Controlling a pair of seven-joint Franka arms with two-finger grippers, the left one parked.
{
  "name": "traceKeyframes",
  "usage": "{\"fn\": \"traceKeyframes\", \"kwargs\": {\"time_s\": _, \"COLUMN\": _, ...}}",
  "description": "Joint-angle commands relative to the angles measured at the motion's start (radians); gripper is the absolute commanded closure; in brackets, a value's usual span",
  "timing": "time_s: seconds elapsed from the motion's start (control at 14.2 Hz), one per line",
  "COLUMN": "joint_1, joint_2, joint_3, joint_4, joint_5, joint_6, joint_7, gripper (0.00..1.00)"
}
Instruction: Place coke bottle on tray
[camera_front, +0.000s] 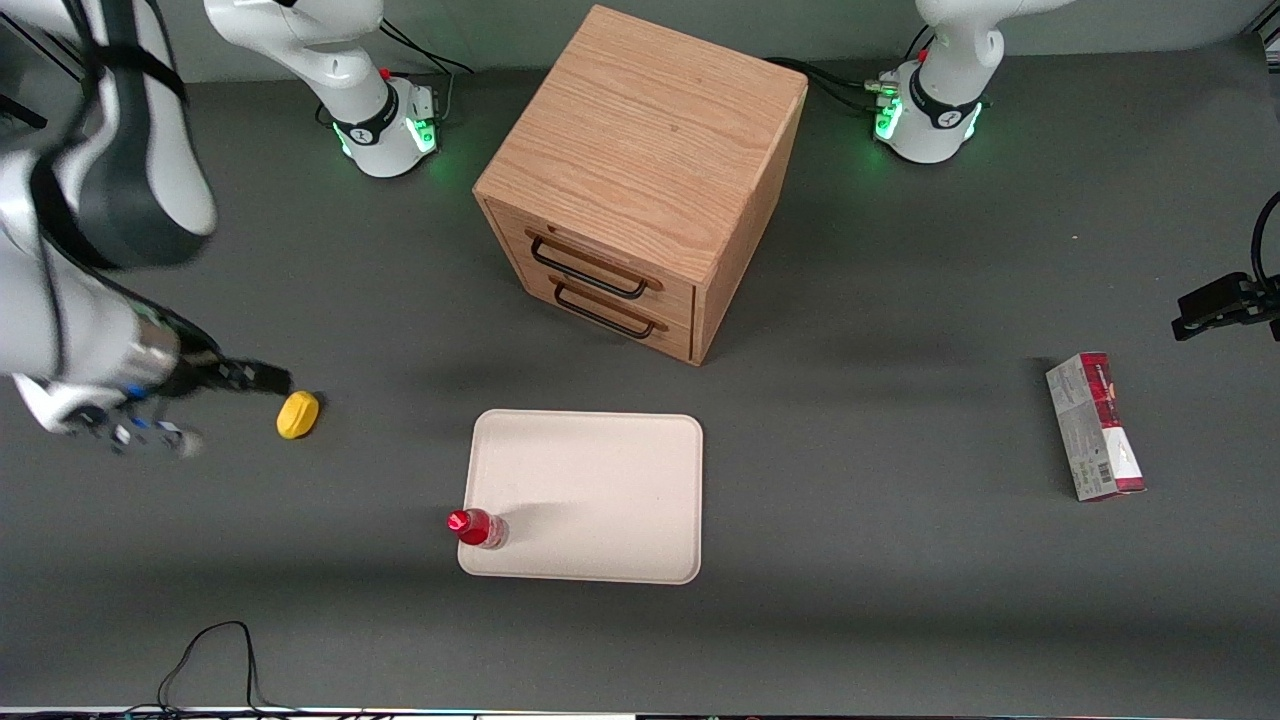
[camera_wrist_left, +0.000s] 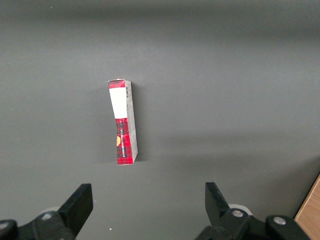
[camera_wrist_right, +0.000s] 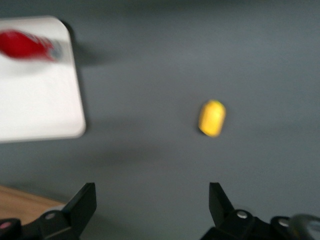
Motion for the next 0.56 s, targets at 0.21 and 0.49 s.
{"fn": "traceKeyframes", "kwargs": {"time_s": 0.21, "joint_1": -0.002, "joint_2": -0.311, "joint_3": -0.045, "joint_4": -0.298, "joint_5": -0.004, "joint_6": 0.037, "joint_7": -0.061, "gripper": 0.0}}
{"fn": "traceKeyframes", "kwargs": {"time_s": 0.49, "joint_1": -0.006, "joint_2": -0.282, "joint_3": -0.04, "joint_4": -0.224, "joint_5": -0.004, "joint_6": -0.005, "joint_7": -0.091, "gripper": 0.0}}
